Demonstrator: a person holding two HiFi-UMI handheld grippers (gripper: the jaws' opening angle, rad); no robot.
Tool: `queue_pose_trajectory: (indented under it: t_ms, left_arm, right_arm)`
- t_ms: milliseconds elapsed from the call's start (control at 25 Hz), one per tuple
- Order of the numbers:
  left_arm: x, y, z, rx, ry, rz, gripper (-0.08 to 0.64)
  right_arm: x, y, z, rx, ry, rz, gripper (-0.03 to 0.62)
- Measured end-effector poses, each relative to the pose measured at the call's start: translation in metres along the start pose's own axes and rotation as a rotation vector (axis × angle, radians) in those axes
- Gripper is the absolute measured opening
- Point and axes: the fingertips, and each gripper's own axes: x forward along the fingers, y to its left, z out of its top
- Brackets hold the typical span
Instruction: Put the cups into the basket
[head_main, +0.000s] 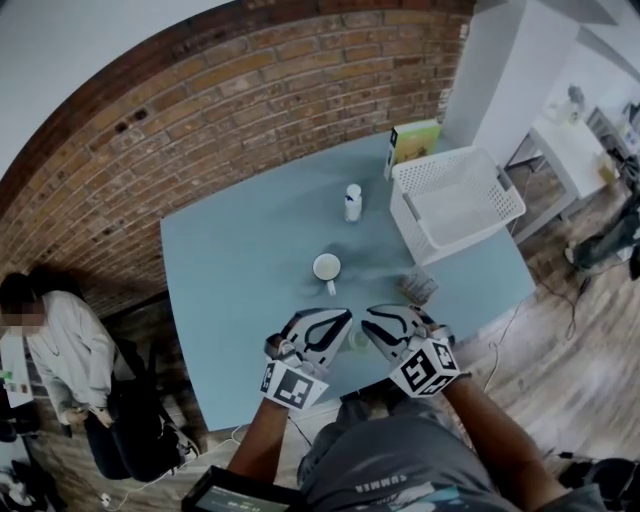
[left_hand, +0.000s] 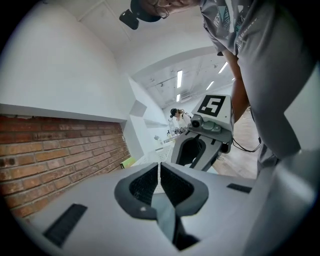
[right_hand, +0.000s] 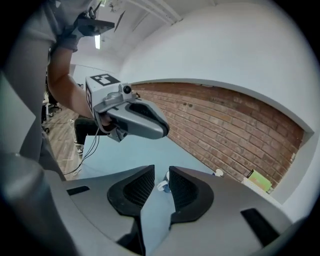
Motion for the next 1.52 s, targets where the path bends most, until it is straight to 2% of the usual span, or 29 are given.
queue_pose_trajectory:
  t_ms: [80, 440, 920, 1520]
  left_arm:
    - [0.000, 0.004, -0.003, -0.011, 0.003, 0.010, 0.029]
    - [-0.005, 0.016, -0.017, -0.025, 0.034, 0.026, 0.031]
    - [-0.013, 0.024, -0.032, -0.042, 0.072, 0.037, 0.031]
    - [-0.016, 0.027, -0.036, -0.050, 0.079, 0.040, 0.031]
  right_arm:
    - [0.011, 0.004, -0.012, 0.019, 0.030, 0.027, 0.081]
    - [0.050, 0.028, -0.073, 0.065, 0.167, 0.142, 0.083]
    - [0.077, 0.052, -0.122, 0.107, 0.279, 0.234, 0.083]
    - [0.087, 0.060, -0.158, 0.145, 0.425, 0.272, 0.080]
